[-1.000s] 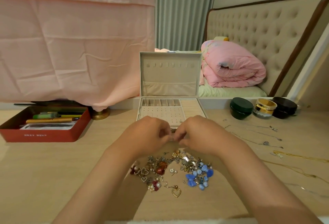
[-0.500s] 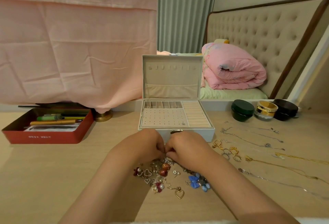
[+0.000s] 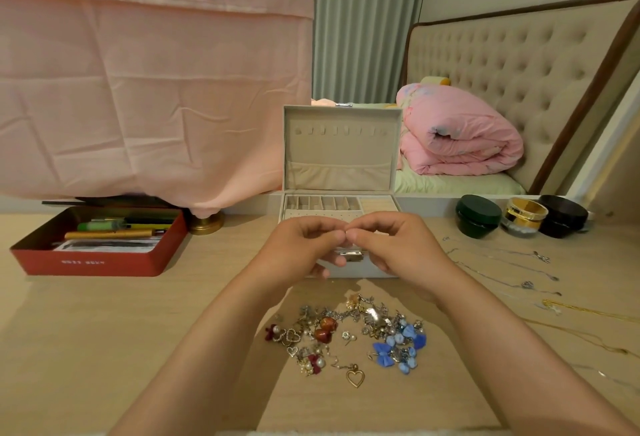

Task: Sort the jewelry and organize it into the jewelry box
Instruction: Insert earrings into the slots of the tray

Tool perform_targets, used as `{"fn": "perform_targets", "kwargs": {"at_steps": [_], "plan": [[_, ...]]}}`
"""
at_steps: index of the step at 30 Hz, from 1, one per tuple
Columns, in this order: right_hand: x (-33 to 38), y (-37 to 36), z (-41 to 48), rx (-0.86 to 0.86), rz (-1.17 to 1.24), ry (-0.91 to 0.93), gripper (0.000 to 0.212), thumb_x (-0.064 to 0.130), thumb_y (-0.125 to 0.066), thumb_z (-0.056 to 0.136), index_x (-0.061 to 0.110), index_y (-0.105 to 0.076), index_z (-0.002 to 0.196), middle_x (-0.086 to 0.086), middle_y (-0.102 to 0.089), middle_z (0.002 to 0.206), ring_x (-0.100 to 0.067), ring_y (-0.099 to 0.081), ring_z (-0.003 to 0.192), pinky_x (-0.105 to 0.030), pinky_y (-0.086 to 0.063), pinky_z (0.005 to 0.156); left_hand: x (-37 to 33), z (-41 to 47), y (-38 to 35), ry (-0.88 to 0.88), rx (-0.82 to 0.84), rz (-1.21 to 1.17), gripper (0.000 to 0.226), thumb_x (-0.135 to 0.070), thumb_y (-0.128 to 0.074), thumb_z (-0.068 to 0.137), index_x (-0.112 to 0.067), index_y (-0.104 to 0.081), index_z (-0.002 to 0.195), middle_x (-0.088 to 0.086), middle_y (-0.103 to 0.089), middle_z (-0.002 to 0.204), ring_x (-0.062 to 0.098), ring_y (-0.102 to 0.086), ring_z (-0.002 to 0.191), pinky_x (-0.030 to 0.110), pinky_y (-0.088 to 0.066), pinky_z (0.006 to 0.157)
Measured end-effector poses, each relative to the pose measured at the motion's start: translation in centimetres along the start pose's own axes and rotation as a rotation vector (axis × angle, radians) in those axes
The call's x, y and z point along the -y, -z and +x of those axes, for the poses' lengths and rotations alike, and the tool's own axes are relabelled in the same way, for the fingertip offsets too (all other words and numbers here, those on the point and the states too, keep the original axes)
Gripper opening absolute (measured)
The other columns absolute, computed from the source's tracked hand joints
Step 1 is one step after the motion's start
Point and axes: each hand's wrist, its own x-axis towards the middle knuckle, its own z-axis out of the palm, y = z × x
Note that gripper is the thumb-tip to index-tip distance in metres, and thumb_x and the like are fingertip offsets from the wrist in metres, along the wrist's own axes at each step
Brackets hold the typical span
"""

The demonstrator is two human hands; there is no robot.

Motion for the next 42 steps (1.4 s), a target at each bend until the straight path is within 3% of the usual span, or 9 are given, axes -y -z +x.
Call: {"fn": "perform_targets", "kwargs": {"at_steps": [5,11,15,17,20,25,30,37,42], "plan": [[0.0,-0.3,0.3,-0.056,-0.051,0.001,0.005,0.01,-0.073,0.09,0.011,-0.077,0.093,0.015,-0.06,0.051,-0.007,-0.044,0.04,-0.015,-0.035,0.041,0.5,0.5,0.0,0.024,-0.026,-0.057,0.014,-0.02,-0.065,0.096,-0.009,-0.072,0.099,0.0,-0.074,0.085,0.011,-0.065,0.067,0.02,-0.047,0.052],[-0.1,0.3,0.8,-0.057,-0.154,0.081,0.008,0.012,-0.075,0.089,0.019,-0.079,0.09,0.007,-0.069,0.065,-0.011,-0.053,0.049,-0.015,-0.042,0.046,0.7,1.1,-0.2,-0.042,-0.017,-0.018,0.011,-0.019,-0.064,0.096,-0.012,-0.072,0.094,-0.002,-0.073,0.081,0.01,-0.065,0.067,0.021,-0.047,0.056],[-0.9,1.9,2.1,-0.187,-0.429,0.173,0.01,0.025,-0.078,0.086,0.036,-0.078,0.084,0.017,-0.073,0.082,-0.008,-0.062,0.073,-0.028,-0.052,0.072,1.0,2.6,-0.3,-0.21,-0.151,0.313,0.007,-0.024,-0.065,0.095,-0.023,-0.071,0.092,-0.004,-0.072,0.085,0.011,-0.066,0.076,0.022,-0.05,0.069],[-1.4,2.7,2.9,-0.25,-0.619,0.207,0.012,0.031,-0.077,0.086,0.042,-0.075,0.081,0.02,-0.071,0.088,-0.01,-0.058,0.094,-0.038,-0.046,0.091,1.2,3.2,-0.3,-0.293,-0.199,0.539,0.009,-0.025,-0.062,0.096,-0.028,-0.07,0.098,-0.013,-0.067,0.09,0.004,-0.06,0.083,0.015,-0.044,0.073],[-2.3,2.8,3.8,-0.23,-0.846,0.161,0.017,0.038,-0.075,0.086,0.05,-0.068,0.076,0.023,-0.068,0.096,-0.012,-0.051,0.108,-0.046,-0.033,0.103,2.2,4.1,-0.4,-0.391,-0.158,0.819,0.022,-0.027,-0.056,0.098,-0.028,-0.068,0.117,-0.01,-0.063,0.114,0.01,-0.05,0.11,0.022,-0.036,0.09],[-3.9,2.2,4.6,-0.184,-0.836,0.154,0.019,0.038,-0.073,0.088,0.05,-0.067,0.074,0.023,-0.07,0.089,-0.012,-0.06,0.1,-0.048,-0.037,0.103,3.5,4.8,-0.8,-0.438,-0.121,0.958,0.03,-0.033,-0.051,0.1,-0.026,-0.065,0.127,-0.005,-0.06,0.12,0.015,-0.043,0.119,0.032,-0.04,0.1],[-4.4,2.2,5.0,-0.16,-0.773,0.165,0.025,0.036,-0.075,0.086,0.052,-0.065,0.069,0.029,-0.066,0.082,-0.009,-0.062,0.093,-0.05,-0.044,0.099,3.7,4.8,-0.8,-0.437,-0.122,0.972,0.03,-0.034,-0.05,0.1,-0.027,-0.067,0.123,-0.006,-0.059,0.121,0.014,-0.042,0.118,0.031,-0.038,0.1],[-3.8,2.3,4.9,-0.101,-1.038,0.188,0.013,0.043,-0.063,0.095,0.043,-0.076,0.096,0.02,-0.063,0.096,-0.011,-0.048,0.107,-0.035,-0.023,0.094,3.6,4.8,-0.8,-0.443,-0.121,0.971,0.029,-0.034,-0.049,0.101,-0.026,-0.067,0.122,-0.006,-0.059,0.121,0.014,-0.042,0.118,0.029,-0.036,0.1],[-4.0,2.1,5.0,-0.159,-1.01,0.159,0.01,0.044,-0.067,0.092,0.042,-0.076,0.089,0.021,-0.065,0.093,-0.01,-0.051,0.106,-0.032,-0.02,0.089,3.7,4.7,-0.9,-0.447,-0.116,0.983,0.029,-0.033,-0.049,0.101,-0.026,-0.067,0.123,-0.007,-0.058,0.121,0.014,-0.041,0.118,0.03,-0.037,0.1]]}}
